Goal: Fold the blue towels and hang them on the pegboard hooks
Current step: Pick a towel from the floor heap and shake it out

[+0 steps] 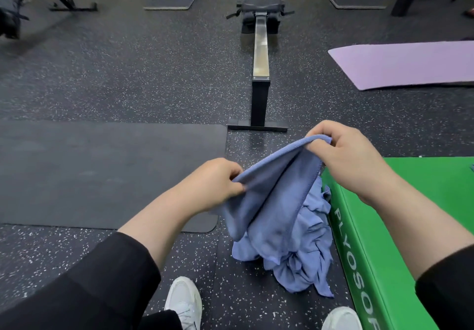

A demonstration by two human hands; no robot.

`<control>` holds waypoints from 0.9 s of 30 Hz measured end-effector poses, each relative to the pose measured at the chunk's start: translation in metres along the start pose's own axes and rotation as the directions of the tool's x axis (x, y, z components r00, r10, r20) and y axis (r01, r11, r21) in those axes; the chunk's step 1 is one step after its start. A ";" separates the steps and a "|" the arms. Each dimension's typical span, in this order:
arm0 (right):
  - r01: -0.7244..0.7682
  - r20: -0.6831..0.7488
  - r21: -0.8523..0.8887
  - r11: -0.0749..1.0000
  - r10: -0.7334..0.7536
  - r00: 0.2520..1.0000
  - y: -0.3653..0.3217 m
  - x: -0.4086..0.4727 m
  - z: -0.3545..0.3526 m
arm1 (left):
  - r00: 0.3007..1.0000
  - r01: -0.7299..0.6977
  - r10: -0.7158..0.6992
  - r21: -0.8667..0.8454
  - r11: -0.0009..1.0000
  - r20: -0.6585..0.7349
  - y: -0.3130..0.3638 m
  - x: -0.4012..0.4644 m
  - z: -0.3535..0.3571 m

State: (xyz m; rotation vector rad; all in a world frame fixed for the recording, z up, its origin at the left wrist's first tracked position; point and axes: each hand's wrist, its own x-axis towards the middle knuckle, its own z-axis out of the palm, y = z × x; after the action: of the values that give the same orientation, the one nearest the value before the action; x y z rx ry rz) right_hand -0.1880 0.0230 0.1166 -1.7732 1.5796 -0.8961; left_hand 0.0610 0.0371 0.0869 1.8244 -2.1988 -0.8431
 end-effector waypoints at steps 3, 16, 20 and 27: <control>-0.032 -0.063 -0.009 0.999 0.032 0.998 0.005 0.000 -0.006 | 0.992 0.109 -0.103 0.080 0.991 -0.079 -0.011 0.002 -0.001; -0.151 -0.217 0.071 0.986 0.163 0.962 0.019 -0.002 -0.019 | 0.936 0.190 -0.165 0.052 0.980 -0.311 -0.033 0.006 -0.014; -0.215 -0.234 0.106 0.971 0.234 0.944 0.022 -0.002 -0.022 | 0.869 0.166 -0.271 -0.272 0.948 -0.414 -0.038 0.008 -0.018; -0.271 -0.104 0.182 0.945 0.292 0.951 0.025 -0.002 -0.023 | 0.843 -0.006 -0.434 -0.811 0.584 -0.319 -0.020 0.009 -0.012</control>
State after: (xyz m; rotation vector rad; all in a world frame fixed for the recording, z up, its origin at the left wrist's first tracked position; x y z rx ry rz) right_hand -0.2211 0.0225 0.1098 -1.3547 1.7332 -0.9855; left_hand 0.0811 0.0225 0.0849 1.5777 -0.9924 -1.0229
